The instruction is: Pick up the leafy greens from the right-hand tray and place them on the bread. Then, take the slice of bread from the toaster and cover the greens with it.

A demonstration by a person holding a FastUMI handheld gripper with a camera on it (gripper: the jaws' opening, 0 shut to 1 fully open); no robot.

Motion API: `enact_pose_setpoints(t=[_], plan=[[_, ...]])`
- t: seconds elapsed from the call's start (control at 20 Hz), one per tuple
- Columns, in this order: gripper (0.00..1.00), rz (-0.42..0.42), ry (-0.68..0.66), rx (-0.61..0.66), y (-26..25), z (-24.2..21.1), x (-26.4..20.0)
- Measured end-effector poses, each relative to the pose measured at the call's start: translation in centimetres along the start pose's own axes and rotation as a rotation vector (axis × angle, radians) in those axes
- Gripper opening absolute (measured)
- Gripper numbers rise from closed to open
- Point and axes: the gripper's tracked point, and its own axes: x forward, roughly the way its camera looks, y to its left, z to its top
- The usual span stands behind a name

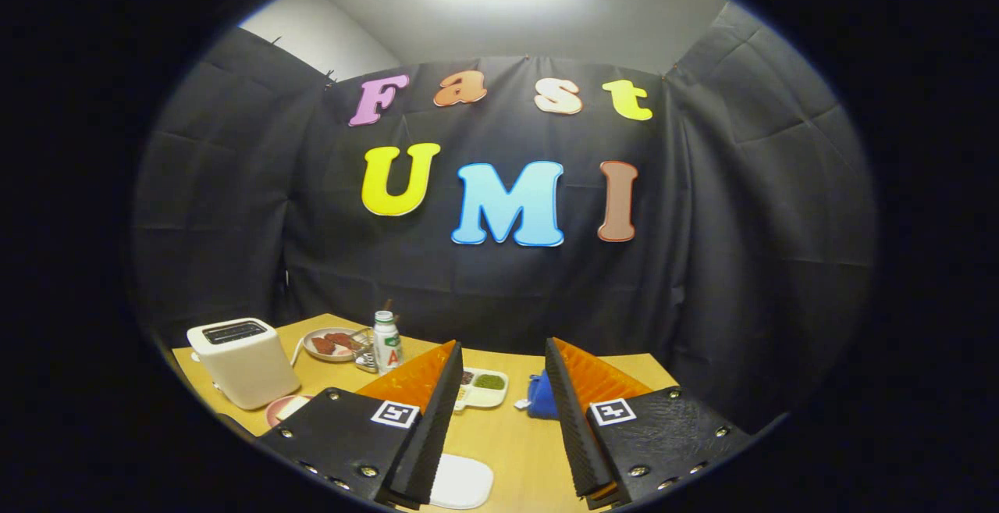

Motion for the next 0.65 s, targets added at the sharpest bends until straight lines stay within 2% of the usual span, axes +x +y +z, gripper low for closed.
enact_pose_setpoints(t=[0.4,0.65], plan=[[0.65,-0.201,0.015,-0.005,-17.5,-4.9,-3.9],[0.65,-0.242,-0.01,0.035,-26.6,-9.9,-3.5]])
